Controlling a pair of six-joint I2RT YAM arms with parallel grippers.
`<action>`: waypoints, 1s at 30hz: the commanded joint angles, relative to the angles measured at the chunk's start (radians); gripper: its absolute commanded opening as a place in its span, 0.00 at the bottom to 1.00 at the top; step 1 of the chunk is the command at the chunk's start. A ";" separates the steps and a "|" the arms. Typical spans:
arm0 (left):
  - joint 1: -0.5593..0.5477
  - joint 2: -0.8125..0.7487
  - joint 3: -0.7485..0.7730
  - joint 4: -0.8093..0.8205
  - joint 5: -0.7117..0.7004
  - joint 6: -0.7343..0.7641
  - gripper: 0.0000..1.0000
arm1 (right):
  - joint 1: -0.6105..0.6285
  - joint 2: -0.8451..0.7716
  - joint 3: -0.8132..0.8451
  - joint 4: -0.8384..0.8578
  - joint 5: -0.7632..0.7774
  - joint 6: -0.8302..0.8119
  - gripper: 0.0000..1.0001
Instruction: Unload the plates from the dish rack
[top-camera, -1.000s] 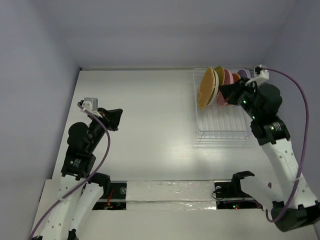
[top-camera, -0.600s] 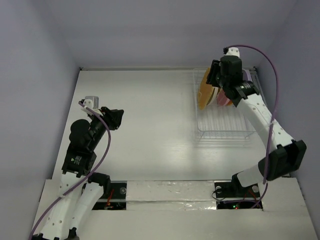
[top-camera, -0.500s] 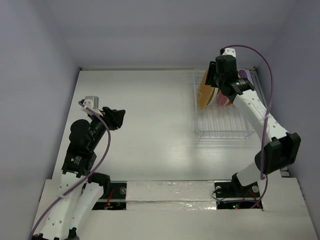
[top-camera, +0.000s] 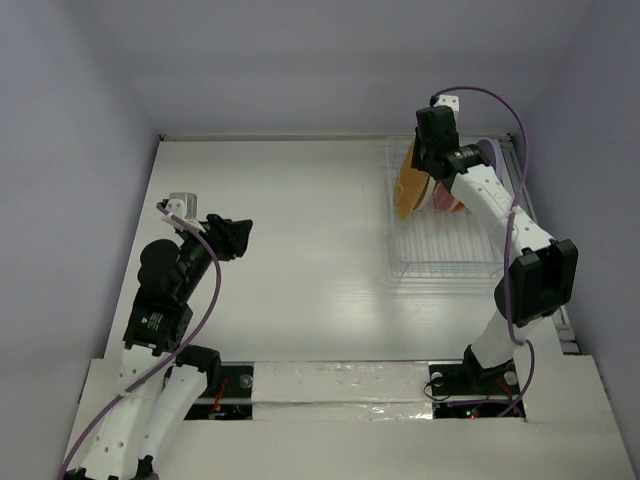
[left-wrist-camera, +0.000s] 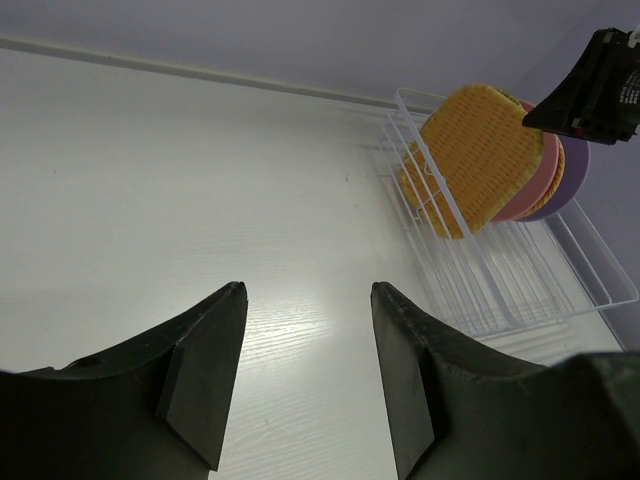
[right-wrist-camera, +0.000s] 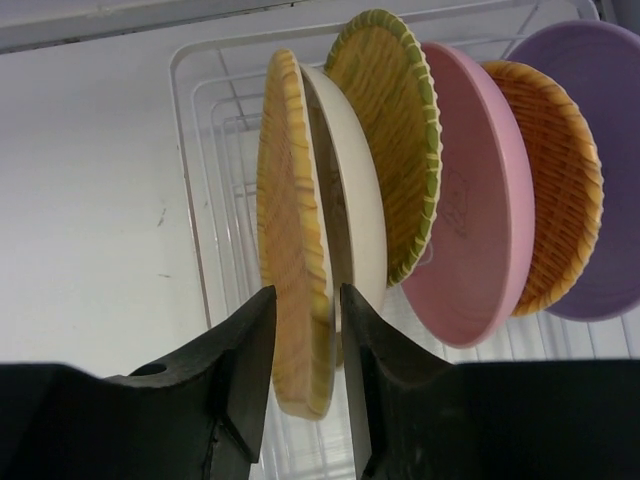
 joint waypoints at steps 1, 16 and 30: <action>0.005 -0.003 0.038 0.034 0.010 -0.001 0.50 | -0.007 0.022 0.063 0.003 0.005 -0.021 0.37; 0.005 -0.007 0.038 0.034 0.008 -0.001 0.49 | -0.007 0.077 0.078 -0.008 0.037 -0.039 0.14; 0.005 0.000 0.038 0.038 0.011 0.000 0.50 | -0.007 -0.090 -0.040 0.198 0.073 -0.151 0.00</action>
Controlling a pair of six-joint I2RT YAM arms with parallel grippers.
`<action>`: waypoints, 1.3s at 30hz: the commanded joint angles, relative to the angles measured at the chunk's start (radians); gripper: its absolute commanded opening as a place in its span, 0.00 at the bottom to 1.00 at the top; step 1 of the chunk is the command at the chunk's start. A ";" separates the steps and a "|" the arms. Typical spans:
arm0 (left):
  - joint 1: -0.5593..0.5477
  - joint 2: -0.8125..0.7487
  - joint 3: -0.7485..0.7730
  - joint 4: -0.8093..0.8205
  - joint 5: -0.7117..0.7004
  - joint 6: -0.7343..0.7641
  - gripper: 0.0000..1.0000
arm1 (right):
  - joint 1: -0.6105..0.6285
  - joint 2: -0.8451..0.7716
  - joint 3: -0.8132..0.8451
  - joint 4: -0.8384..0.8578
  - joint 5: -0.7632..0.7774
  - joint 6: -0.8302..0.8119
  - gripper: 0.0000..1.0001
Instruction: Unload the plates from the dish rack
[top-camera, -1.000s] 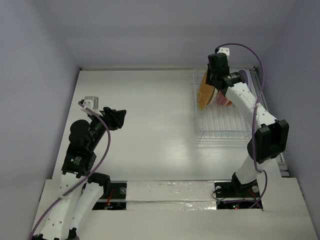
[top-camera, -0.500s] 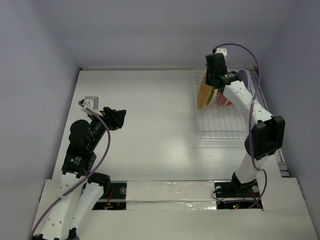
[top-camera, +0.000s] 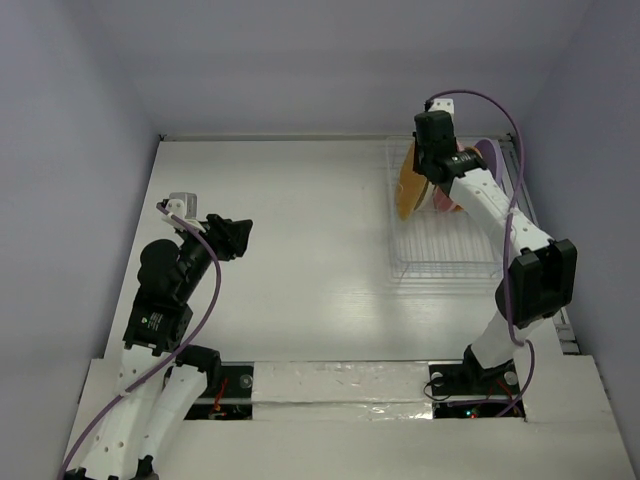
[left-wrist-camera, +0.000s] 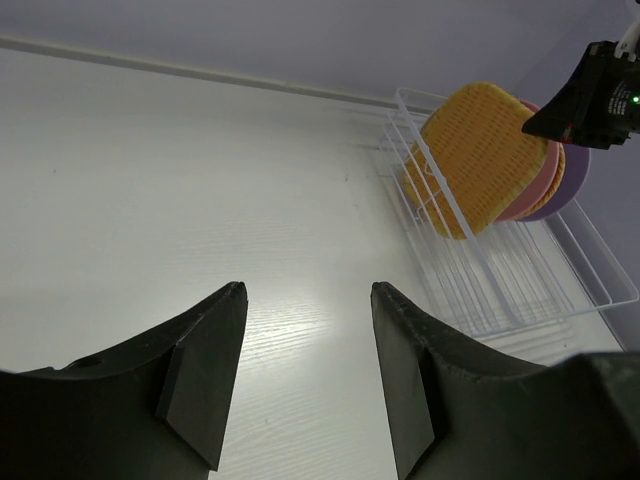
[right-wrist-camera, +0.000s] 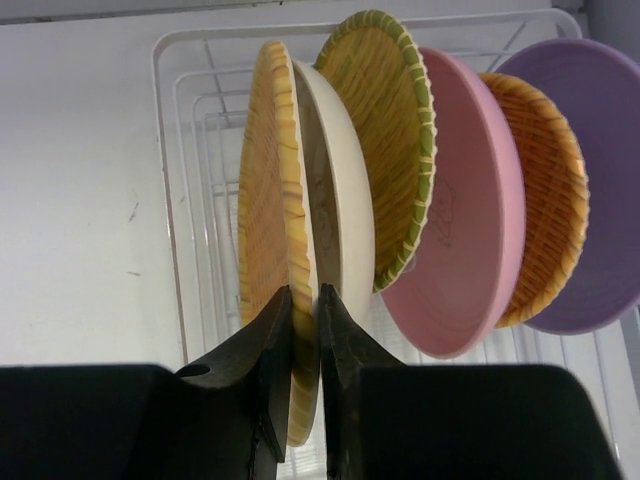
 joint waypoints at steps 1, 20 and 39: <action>0.005 0.002 0.038 0.038 0.011 -0.001 0.50 | -0.006 -0.132 -0.037 0.180 0.049 -0.087 0.00; 0.033 0.009 0.035 0.043 0.020 -0.004 0.49 | 0.021 -0.405 -0.164 0.389 0.063 -0.069 0.00; 0.060 0.002 0.048 0.011 -0.059 -0.007 0.48 | 0.366 -0.133 -0.144 0.721 -0.407 0.454 0.00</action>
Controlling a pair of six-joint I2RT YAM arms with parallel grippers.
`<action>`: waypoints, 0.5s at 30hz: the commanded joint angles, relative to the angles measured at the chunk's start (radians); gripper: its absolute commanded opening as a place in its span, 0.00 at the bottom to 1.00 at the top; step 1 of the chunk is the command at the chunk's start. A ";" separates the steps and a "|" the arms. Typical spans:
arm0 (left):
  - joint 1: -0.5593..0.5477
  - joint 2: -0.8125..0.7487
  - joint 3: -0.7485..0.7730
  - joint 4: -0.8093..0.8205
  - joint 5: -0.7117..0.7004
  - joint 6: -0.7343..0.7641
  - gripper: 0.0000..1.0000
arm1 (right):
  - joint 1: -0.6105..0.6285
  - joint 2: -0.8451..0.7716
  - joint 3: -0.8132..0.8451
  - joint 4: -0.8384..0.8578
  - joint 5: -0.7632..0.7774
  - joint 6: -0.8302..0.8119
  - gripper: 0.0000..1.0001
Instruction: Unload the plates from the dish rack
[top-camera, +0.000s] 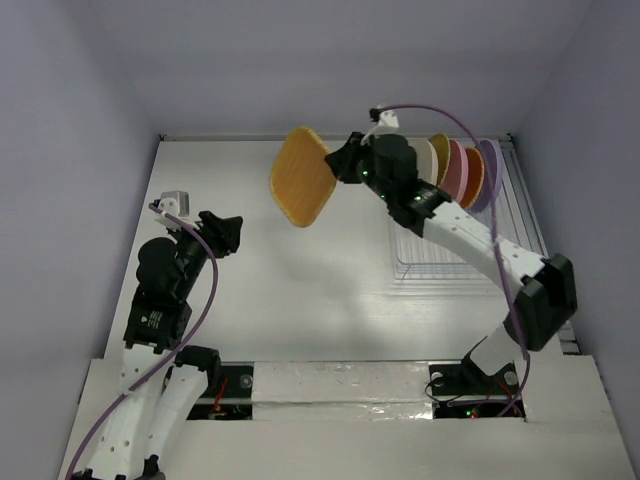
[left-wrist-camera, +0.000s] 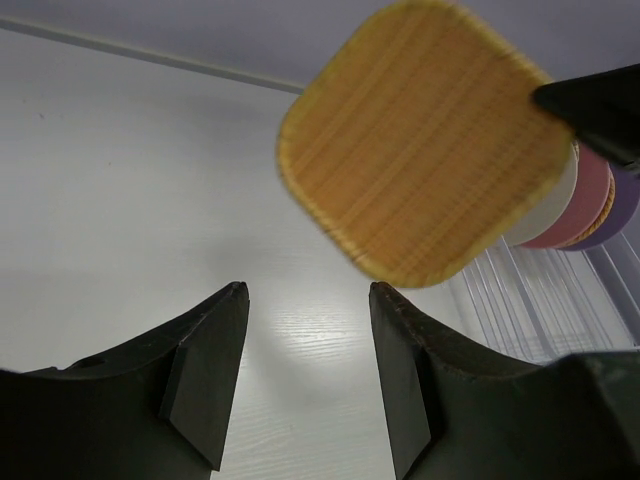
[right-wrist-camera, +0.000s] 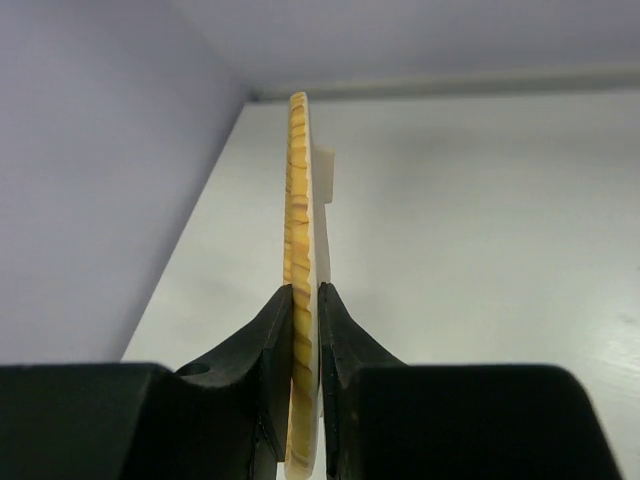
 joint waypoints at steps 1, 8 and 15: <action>0.007 -0.005 0.048 0.026 -0.015 -0.008 0.48 | 0.056 0.095 0.073 0.195 -0.069 0.156 0.00; 0.007 -0.006 0.046 0.028 -0.013 -0.006 0.48 | 0.126 0.401 0.226 0.257 -0.092 0.325 0.00; 0.007 -0.003 0.043 0.034 0.004 -0.008 0.48 | 0.159 0.596 0.292 0.261 -0.058 0.467 0.00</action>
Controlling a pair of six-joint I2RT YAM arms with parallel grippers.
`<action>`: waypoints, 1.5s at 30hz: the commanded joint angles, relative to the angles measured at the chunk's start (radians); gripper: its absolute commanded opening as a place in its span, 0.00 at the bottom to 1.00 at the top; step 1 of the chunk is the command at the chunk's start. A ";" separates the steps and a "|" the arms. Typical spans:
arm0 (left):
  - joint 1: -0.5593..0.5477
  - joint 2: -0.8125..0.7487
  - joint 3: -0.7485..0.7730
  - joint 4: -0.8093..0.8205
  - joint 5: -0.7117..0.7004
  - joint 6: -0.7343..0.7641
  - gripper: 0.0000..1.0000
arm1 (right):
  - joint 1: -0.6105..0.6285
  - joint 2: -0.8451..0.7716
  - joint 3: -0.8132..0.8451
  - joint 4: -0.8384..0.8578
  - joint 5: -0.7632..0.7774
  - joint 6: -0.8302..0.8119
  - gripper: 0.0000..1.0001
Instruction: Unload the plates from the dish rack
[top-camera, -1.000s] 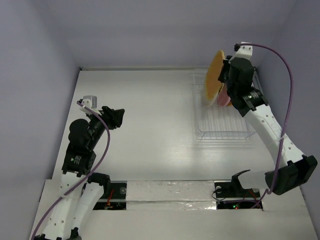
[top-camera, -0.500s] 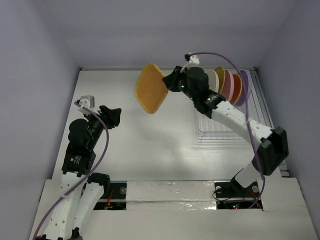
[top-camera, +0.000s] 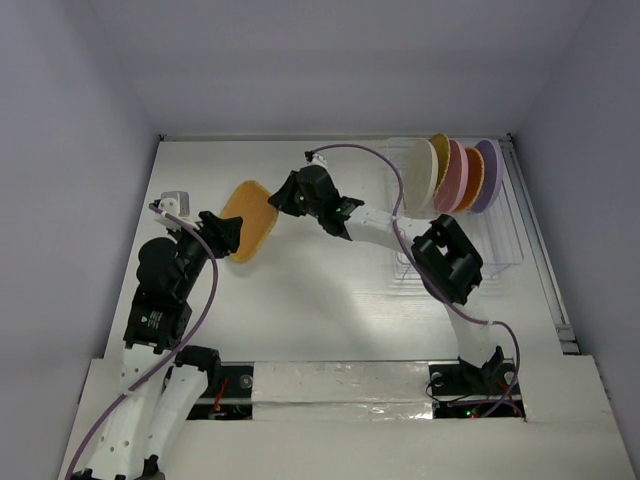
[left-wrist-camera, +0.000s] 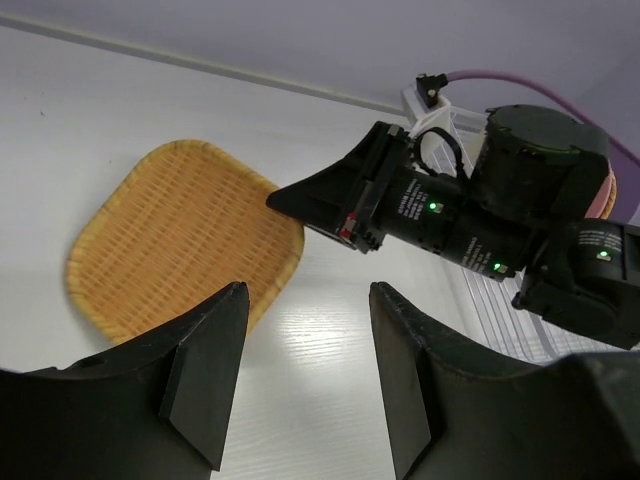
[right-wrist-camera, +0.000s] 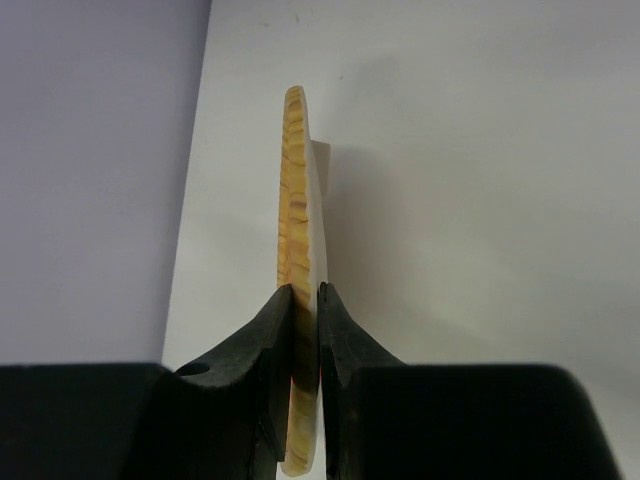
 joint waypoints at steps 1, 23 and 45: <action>0.007 -0.003 0.043 0.038 0.013 -0.005 0.48 | 0.015 0.021 0.073 0.131 0.021 0.129 0.00; 0.016 0.000 0.040 0.041 0.024 -0.005 0.48 | 0.035 -0.026 -0.075 0.021 0.006 0.002 0.87; 0.016 0.009 0.042 0.032 -0.010 -0.008 0.00 | -0.450 -0.726 -0.359 -0.486 0.434 -0.540 0.12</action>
